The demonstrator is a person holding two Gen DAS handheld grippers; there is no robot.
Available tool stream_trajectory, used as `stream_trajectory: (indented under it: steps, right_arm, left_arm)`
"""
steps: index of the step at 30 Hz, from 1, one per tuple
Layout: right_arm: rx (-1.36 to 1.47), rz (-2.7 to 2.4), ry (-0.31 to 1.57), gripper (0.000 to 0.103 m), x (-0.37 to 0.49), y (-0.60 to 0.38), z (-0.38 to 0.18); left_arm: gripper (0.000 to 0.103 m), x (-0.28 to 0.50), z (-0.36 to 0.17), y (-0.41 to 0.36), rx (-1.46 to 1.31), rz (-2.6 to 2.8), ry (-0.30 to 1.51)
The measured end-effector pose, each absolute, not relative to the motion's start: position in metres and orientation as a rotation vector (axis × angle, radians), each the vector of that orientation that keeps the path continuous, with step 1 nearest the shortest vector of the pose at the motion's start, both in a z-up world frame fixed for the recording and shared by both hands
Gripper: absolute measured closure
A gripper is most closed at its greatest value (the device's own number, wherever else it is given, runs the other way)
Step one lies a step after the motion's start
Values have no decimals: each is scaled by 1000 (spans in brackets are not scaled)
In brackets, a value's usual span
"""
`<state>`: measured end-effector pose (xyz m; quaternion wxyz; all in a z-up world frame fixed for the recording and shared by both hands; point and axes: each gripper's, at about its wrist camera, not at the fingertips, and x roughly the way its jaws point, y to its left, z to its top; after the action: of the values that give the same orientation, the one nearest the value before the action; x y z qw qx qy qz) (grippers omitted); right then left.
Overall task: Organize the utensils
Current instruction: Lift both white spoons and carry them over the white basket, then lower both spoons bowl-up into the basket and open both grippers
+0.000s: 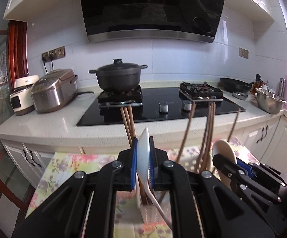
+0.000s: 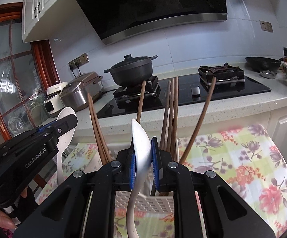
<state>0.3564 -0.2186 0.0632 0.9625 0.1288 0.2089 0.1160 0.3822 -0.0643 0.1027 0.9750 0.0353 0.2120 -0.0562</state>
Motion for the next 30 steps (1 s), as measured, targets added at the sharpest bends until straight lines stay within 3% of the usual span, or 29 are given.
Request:
stream_trajectory:
  steps: [18,30]
  right_arm:
    - [275,275,391,89,404,-216,76]
    - [290,288,397,89,418,-221,67]
  left_arm:
    - [93,463,99,-48,23,29,407]
    - [92,461,92,-50,14,17,389]
